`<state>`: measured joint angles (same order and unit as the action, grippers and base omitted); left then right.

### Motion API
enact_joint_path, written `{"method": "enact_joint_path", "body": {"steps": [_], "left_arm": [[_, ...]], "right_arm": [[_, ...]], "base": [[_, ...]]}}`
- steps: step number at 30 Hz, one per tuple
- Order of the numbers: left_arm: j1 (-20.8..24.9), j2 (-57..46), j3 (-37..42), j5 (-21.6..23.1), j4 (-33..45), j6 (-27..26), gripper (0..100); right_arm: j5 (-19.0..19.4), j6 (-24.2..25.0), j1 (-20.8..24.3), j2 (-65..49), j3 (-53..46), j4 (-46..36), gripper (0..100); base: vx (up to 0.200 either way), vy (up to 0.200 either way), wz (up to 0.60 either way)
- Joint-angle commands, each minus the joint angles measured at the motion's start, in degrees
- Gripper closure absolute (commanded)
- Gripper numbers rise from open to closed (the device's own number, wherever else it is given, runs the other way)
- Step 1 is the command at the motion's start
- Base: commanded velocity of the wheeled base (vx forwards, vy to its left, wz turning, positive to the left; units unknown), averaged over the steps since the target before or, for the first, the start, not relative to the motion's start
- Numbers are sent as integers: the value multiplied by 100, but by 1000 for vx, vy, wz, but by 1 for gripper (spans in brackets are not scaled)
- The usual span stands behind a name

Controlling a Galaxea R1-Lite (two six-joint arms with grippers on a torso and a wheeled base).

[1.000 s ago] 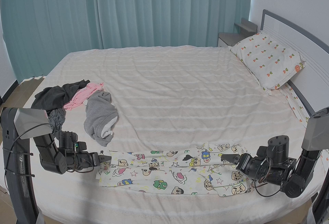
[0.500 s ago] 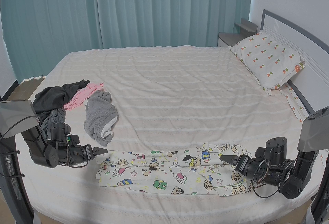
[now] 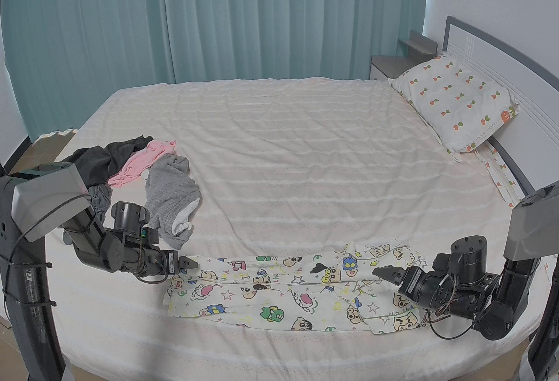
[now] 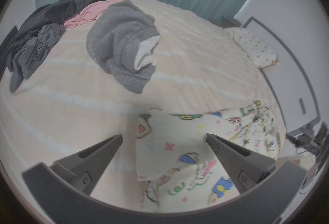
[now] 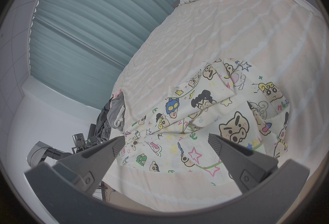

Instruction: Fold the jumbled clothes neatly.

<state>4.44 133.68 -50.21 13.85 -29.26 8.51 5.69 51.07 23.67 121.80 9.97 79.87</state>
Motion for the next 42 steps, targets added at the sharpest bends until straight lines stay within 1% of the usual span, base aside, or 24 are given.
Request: {"method": "enact_joint_path", "body": {"steps": [1, 5, 8, 11, 12, 13, 14, 26, 27, 32, 38, 42], "left_arm": [[180, 299, -112, -40, 69, -25, 0], [365, 281, -138, -49, 271, -34, 0], [418, 281, -147, -58, 307, -60, 0], [418, 325, -155, -321, 307, -341, 0], [418, 325, -155, -321, 307, -341, 0], [418, 413, -191, -532, 307, -614, 0], [418, 431, -226, -559, 324, -640, 0], [593, 475, -402, -585, 482, -675, 0], [602, 475, -437, -594, 491, -658, 100], [602, 466, -445, -611, 561, -614, 100], [541, 325, -419, -629, 570, -315, 100], [470, 158, -349, -620, 579, -262, 100]], "right_arm": [[2, 0, 6, 2, -4, 2, 0], [2, -9, 6, -24, -4, 2, 0], [2, -9, 6, -24, -4, 2, 0], [-7, -9, 6, -24, -4, 2, 0], [-7, -9, 6, -24, -4, 2, 0], [-7, -9, 6, -33, -4, 2, 0], [-7, -9, 6, -33, -4, 2, 0], [-7, -35, 6, -51, -13, 2, 0], [-7, -35, 6, -51, -13, 2, 0], [-7, -35, -3, -42, -13, 2, 0], [-7, -35, -3, -51, -13, 2, 0], [-7, -35, -3, -60, -13, 11, 0]], "base": [[0, 0, 0], [0, 0, 0], [0, 0, 0], [0, 0, 0], [0, 0, 0], [0, 0, 0], [0, 0, 0], [0, 0, 0], [0, 0, 0], [0, 0, 0], [0, 0, 0], [0, 0, 0]]}}
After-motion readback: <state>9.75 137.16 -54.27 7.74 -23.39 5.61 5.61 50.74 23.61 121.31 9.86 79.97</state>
